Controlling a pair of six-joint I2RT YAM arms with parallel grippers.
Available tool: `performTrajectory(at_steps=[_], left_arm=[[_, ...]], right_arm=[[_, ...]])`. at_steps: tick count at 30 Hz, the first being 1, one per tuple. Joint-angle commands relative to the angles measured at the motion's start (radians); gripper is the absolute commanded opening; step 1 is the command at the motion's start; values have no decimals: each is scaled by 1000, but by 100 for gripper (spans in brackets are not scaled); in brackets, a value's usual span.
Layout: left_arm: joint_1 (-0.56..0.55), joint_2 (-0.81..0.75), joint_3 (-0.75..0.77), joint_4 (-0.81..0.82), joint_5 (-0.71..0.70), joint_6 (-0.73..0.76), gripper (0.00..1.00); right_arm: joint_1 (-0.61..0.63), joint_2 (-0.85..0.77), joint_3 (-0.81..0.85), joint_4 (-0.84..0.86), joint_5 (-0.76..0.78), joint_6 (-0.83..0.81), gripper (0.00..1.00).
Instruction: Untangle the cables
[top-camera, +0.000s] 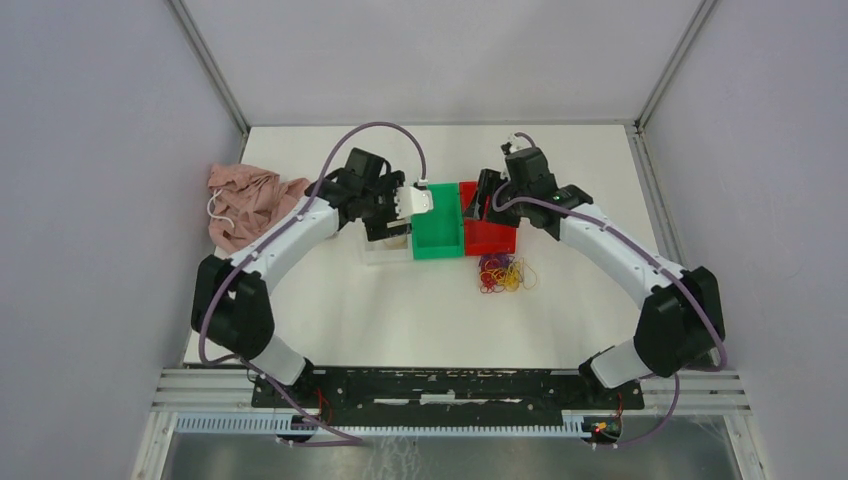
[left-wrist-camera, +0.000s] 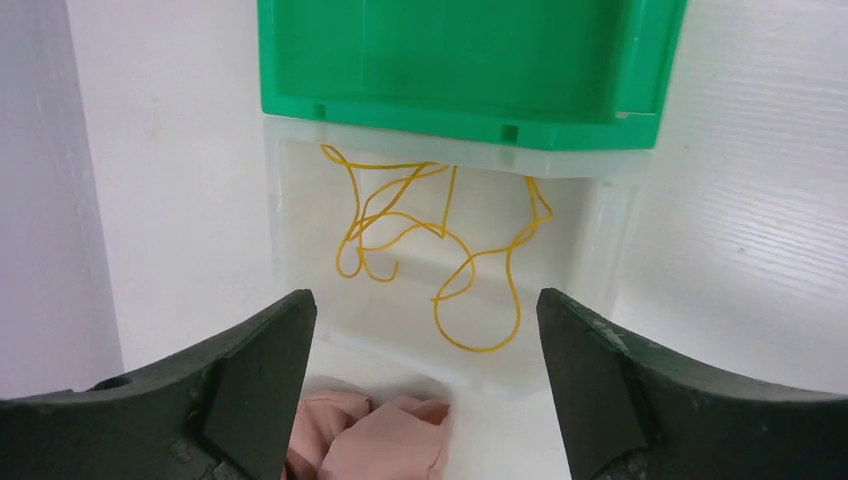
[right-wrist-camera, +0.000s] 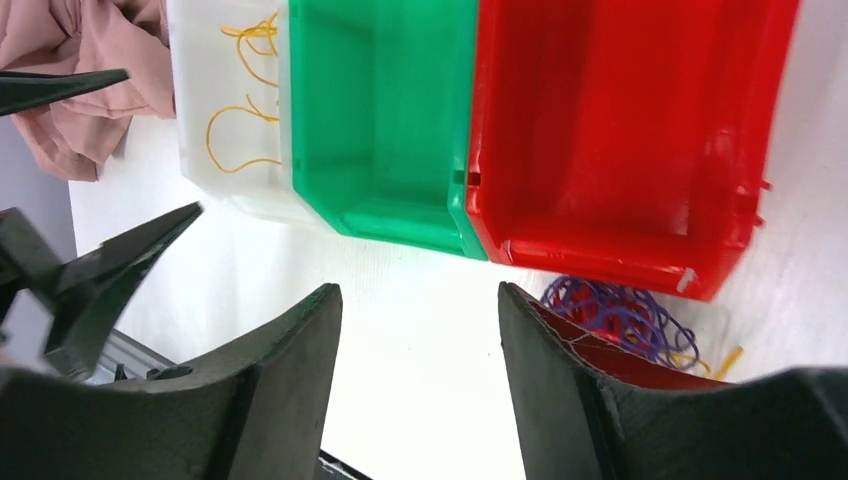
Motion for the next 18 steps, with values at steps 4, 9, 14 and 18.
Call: performTrajectory(at_steps=[4,9,14,18], left_arm=[[23,-150,45,-231,120,-72,93],[71,-218,-53,-175,72,-142,93],[82,-296,-237,-81,45,-120,92],[83,-303,-338,77,-33,-141,89]], right_arm=[[-3,-135,-50,-132,114,-28,67],[-6,-108,-67,-152,128,-65,63],[-9,-5,-34,-125,59,-73,58],[-8,93,13,-107,2,-84,52]])
